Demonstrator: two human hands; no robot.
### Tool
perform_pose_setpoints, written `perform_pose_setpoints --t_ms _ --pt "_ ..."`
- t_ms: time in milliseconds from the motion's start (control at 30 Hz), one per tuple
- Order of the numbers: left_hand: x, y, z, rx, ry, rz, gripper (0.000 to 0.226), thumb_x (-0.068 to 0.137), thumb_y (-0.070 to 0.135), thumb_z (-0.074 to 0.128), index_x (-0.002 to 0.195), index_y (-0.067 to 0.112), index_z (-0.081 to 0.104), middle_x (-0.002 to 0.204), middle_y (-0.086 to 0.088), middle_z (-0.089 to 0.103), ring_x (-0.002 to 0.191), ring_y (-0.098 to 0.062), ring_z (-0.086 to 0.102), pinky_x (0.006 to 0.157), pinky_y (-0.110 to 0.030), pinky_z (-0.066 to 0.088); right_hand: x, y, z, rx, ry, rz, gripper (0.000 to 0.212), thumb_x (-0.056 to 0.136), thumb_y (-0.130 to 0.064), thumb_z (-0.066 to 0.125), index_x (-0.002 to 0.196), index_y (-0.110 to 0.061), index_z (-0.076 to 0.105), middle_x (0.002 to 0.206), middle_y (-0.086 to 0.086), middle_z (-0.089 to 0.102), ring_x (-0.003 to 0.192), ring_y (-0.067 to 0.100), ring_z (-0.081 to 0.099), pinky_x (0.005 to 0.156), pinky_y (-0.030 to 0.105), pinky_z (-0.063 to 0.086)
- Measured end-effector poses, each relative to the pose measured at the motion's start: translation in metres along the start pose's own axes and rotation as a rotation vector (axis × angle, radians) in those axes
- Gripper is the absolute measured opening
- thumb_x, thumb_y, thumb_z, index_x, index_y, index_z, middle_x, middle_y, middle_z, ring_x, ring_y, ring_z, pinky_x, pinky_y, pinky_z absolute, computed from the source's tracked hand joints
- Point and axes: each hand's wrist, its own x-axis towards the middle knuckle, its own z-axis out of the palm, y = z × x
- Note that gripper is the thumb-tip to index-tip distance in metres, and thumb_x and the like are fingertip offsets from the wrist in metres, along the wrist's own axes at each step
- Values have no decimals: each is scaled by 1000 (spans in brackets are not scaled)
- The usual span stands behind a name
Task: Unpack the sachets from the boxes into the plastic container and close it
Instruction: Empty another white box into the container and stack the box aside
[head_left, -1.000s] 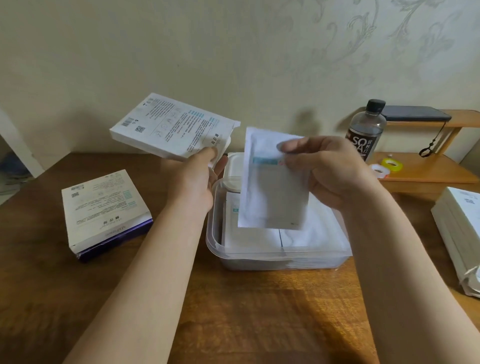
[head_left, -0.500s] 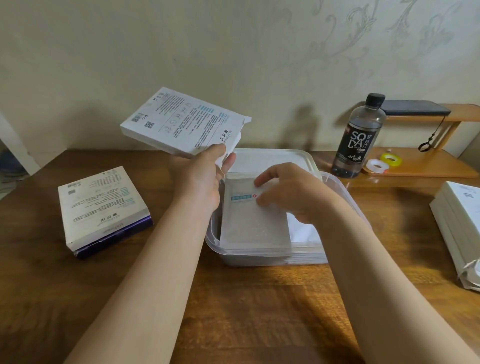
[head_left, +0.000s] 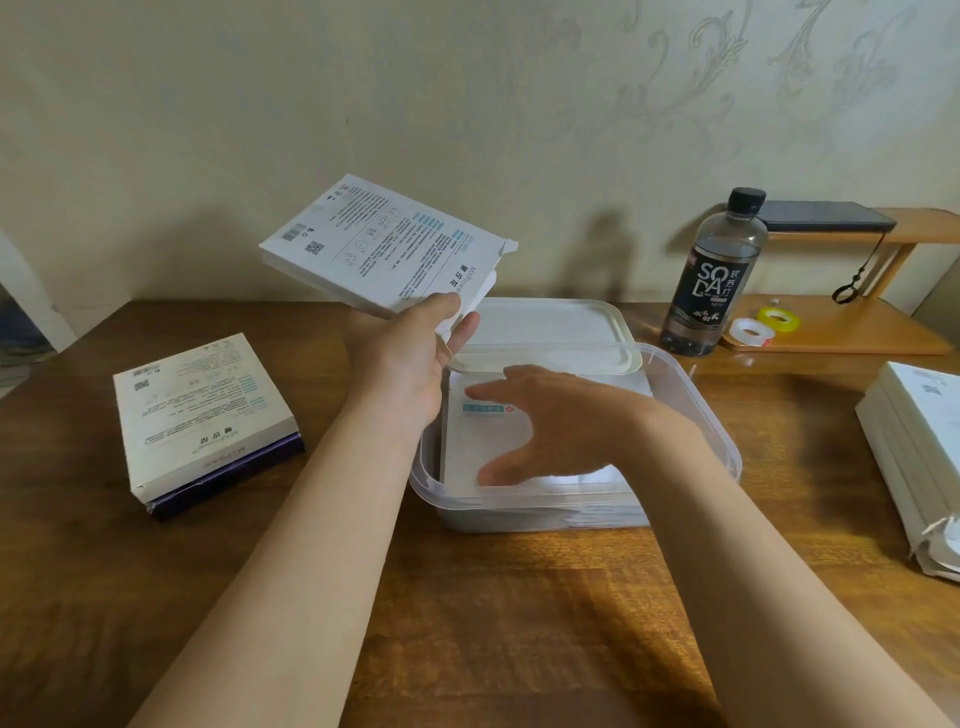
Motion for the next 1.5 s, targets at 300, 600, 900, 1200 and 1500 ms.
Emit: perform_pose_setpoints --t_ms 300,600,900,1200,1500 --pt "-2 -2 1 18 -32 -21 50 85 -20 64 121 14 62 116 -2 72 108 -20 69 72 -36 63 1 -1 6 -81 -111 -12 84 89 -64 57 156 -45 10 164 -3 15 150 22 19 118 39 22" --pt "-9 2 8 32 -65 -32 49 85 -19 64 122 13 61 117 -3 71 103 -18 69 70 -34 63 11 5 15 -131 -139 12 88 86 -73 51 154 -51 0 168 -3 -7 155 23 -5 121 51 10" --pt "-61 2 56 51 -401 -155 33 90 -9 62 107 19 68 108 4 77 103 -14 73 66 -27 60 -87 84 -43 725 622 118 40 96 2 49 126 -18 66 121 0 71 114 17 66 98 33 53" --pt "-146 -72 153 194 -681 -552 35 90 5 68 125 6 66 115 -12 75 95 -23 75 57 -26 61 -229 154 -70 1202 909 289 16 99 -16 56 106 -8 69 96 10 74 84 19 69 77 36 59" --pt "-173 -141 227 813 -649 -360 37 97 35 64 127 15 58 107 2 72 79 -13 64 41 -19 43 -293 221 -39 1152 962 579 19 96 -5 55 100 -8 73 87 8 75 72 18 69 63 34 60"
